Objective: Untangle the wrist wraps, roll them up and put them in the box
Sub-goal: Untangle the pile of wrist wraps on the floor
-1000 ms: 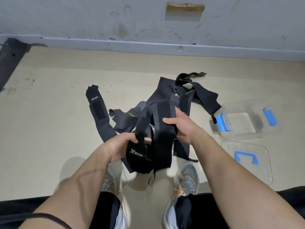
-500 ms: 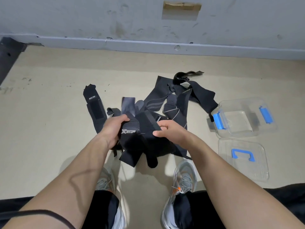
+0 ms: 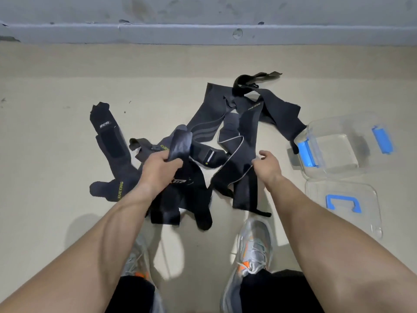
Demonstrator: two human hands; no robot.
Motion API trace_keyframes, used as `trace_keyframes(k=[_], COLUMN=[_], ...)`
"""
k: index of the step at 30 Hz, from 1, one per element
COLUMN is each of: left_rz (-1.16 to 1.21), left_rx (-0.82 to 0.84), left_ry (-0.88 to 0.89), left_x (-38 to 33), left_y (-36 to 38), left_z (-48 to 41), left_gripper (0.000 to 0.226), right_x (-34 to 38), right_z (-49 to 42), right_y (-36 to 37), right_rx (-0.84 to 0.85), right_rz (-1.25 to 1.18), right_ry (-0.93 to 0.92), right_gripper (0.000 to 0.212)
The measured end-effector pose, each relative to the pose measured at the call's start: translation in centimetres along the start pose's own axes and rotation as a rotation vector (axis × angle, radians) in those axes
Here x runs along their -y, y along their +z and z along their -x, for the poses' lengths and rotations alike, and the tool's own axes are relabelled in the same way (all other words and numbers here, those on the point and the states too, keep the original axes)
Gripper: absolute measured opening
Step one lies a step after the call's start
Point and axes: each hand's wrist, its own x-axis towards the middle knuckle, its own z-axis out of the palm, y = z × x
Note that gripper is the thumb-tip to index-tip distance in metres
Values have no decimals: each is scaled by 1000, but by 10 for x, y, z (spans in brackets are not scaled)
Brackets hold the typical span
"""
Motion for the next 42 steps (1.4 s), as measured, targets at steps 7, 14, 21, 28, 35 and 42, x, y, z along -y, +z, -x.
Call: trace_keyframes(k=[7, 14, 21, 28, 35, 42], left_rz=[206, 505, 115, 32, 332, 791], left_rx=[198, 286, 237, 108, 102, 558], left_ry=[50, -2, 32, 45, 46, -285], left_x=[-30, -48, -41, -37, -45, -35], left_y=[62, 89, 111, 118, 96, 85], left_z=[-50, -92, -115, -116, -92, -67], left_gripper=[17, 35, 19, 30, 15, 33], right_x=[53, 70, 87, 89, 96, 72], right_z=[-81, -53, -104, -143, -89, -20], right_y=[8, 41, -24, -40, -27, -3], right_rx=[36, 483, -18, -78, 46, 669], right_rz=[-116, 55, 219, 849, -56, 137], right_ry=[-99, -472, -339, -336, -429, -484], right_gripper=[87, 26, 23, 54, 29, 29])
